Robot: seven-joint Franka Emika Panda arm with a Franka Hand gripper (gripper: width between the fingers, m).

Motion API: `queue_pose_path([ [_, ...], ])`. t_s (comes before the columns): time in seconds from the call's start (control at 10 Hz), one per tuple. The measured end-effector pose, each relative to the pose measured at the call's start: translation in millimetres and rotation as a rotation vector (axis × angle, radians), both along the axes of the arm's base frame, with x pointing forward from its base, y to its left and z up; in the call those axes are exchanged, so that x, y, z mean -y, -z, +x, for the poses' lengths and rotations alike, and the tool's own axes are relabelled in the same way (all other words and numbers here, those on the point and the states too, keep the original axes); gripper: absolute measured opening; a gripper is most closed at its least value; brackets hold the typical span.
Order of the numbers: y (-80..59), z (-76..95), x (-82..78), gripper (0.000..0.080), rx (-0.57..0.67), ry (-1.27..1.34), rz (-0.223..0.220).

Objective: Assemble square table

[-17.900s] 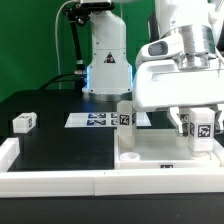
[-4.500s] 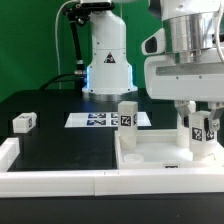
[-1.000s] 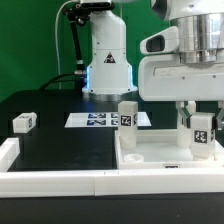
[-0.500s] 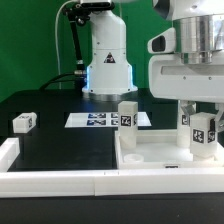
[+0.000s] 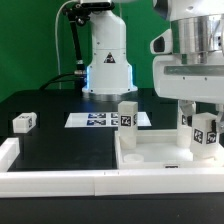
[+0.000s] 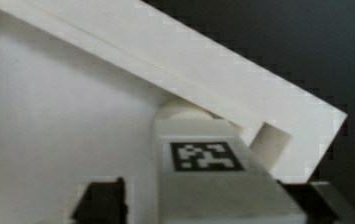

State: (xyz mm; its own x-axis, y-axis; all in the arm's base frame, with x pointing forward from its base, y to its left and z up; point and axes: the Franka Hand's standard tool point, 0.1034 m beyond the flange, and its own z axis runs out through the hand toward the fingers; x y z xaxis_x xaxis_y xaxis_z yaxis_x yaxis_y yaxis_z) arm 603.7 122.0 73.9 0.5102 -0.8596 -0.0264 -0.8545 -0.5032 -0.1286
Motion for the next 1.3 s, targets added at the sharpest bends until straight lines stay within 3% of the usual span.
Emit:
queue_pose_path([
  [0.1, -0.1, -0.3, -1.5, 0.0588, 0.000, -0.017, -0.001],
  [0.2, 0.0, -0.6, -2.8, 0.0588, 0.004, -0.066, -0.005],
  [0.3, 0.0, -0.4, -2.1, 0.0637, 0.016, -0.189, -0.018],
  [0.7, 0.3, -0.3, 0.8, 0.0649, 0.052, -0.627, -0.061],
  [1.1, -5.9, 3.9, -2.4, 0.0649, 0.044, -0.967, -0.130],
  [1.3, -7.7, 5.5, -1.8, 0.0649, 0.046, -1.079, -0.142],
])
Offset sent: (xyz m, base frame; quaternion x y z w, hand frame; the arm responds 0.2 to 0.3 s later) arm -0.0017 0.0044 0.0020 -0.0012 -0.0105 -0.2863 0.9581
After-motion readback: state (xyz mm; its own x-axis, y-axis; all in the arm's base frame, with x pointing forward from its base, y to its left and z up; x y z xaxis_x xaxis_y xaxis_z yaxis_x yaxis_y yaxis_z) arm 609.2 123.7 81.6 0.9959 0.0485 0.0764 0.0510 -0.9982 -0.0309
